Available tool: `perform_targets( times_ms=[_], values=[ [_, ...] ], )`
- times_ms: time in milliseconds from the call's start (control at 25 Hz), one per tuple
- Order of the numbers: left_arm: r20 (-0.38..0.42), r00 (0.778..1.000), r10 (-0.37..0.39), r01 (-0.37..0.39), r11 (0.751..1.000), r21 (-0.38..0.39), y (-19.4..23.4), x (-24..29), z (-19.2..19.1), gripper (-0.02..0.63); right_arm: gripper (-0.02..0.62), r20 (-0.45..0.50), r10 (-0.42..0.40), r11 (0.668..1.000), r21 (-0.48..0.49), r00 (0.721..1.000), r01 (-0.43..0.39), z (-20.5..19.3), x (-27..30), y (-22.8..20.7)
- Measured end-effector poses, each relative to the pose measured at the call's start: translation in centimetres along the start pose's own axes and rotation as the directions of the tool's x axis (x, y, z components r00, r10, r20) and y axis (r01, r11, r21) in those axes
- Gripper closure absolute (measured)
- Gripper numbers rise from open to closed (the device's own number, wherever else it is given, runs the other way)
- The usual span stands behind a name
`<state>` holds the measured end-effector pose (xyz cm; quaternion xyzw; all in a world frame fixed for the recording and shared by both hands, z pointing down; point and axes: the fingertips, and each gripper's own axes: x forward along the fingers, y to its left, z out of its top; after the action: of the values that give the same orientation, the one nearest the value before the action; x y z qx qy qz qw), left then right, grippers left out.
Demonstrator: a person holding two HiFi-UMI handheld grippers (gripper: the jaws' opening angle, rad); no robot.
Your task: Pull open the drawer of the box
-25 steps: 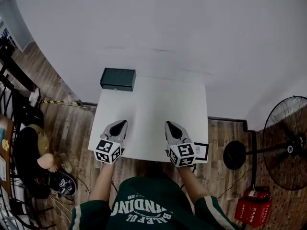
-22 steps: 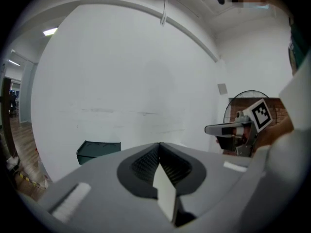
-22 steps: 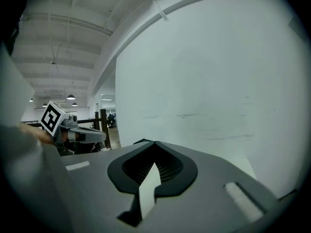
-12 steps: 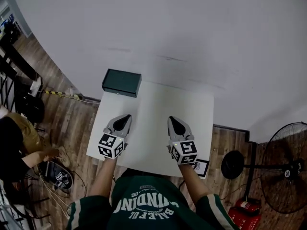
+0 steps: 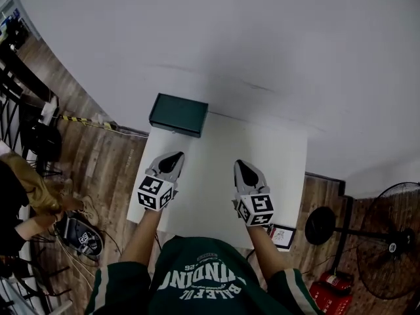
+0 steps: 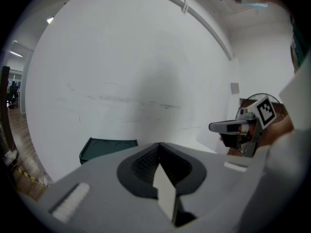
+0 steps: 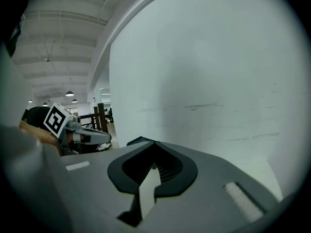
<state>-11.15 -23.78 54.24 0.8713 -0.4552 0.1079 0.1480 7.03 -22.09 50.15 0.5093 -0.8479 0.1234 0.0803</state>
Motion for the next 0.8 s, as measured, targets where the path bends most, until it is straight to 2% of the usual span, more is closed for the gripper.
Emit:
perform_targets(
  times_ms=[360,800],
  values=[
    [-0.101,0.995,0.027,-0.034,0.997,-0.064,6.1,2.2,-4.7,0.554,0.594,-0.090,-0.011,0.999,0.033,0.996,0.014,-3.4,4.0,1.0],
    [-0.232,0.969,0.091,-0.120,0.987,-0.112,12.3,7.1,-10.5,0.552,0.594,-0.171,-0.078,0.993,0.070,0.982,0.091,-6.7,4.8,-0.5]
  ],
)
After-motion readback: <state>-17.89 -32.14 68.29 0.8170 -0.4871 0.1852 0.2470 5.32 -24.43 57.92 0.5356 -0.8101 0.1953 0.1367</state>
